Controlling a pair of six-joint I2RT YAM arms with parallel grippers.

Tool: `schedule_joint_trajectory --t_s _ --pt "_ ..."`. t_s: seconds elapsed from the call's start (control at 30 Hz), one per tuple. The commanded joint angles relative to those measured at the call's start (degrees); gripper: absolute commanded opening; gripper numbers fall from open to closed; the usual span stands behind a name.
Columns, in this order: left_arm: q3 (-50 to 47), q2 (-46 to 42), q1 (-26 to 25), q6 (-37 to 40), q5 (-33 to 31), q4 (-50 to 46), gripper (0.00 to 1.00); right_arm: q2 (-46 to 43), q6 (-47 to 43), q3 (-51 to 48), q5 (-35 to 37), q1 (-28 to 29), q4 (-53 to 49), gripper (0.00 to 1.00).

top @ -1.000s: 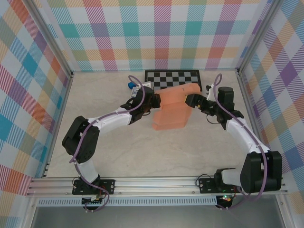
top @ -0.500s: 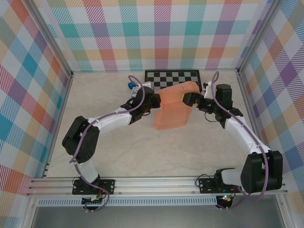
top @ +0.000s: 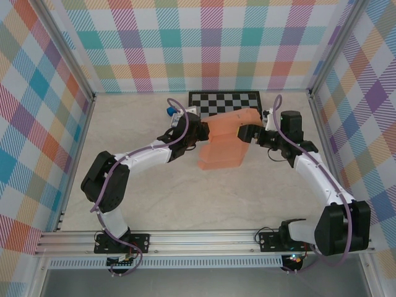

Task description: Fold the paper box

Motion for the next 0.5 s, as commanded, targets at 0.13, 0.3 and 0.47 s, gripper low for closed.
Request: schedule_joint_trajectory --t_s 0.13,0.3,0.47 --pt "-0.16 -0.75 -0.32 0.26 -0.07 -0.19 0.16 0.75 -1.34 2.91 -3.00 0.52 0.97 1.00" --pt "-0.13 -0.67 -0.31 0.29 0.08 -0.07 0.16 1.93 -1.12 3.18 -4.05 0.58 2.07 1.00" --pt "-0.04 -0.63 -0.32 0.05 0.67 0.23 0.16 4.21 -1.33 3.96 -5.52 1.12 3.02 1.00"
